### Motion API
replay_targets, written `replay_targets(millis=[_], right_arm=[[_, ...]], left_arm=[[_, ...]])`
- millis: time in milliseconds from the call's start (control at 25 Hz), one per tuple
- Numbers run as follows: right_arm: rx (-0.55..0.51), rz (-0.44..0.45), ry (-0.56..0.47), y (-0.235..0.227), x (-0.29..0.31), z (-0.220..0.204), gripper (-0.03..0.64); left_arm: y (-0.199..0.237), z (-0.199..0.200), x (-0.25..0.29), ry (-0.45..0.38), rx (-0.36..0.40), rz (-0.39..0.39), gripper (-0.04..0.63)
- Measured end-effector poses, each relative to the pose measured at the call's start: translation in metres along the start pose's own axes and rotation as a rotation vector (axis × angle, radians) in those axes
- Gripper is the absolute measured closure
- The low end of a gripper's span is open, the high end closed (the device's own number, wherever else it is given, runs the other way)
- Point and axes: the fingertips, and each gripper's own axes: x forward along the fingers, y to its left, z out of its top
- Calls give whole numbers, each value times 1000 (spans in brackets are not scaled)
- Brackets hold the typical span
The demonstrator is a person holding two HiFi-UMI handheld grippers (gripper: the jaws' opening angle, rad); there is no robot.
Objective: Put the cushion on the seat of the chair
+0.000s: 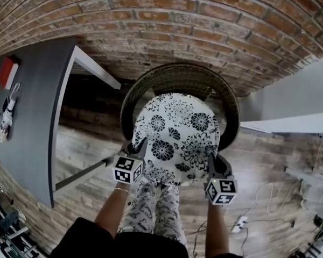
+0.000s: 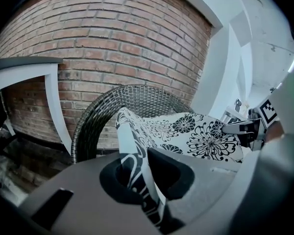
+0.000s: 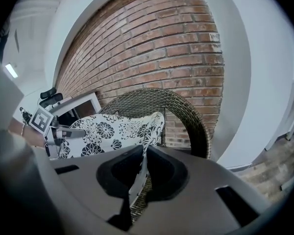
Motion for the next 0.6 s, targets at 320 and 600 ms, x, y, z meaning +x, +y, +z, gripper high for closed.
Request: replay_targets(millis=[320,600], right_arm=[[-9,-4,26,-6,20,-14,598],[-8,-1,61,-13,33,-28,598]], left_arm=[[8,-20,13,29,-23,8,581],[13,-34,25,64,-33,23,578]])
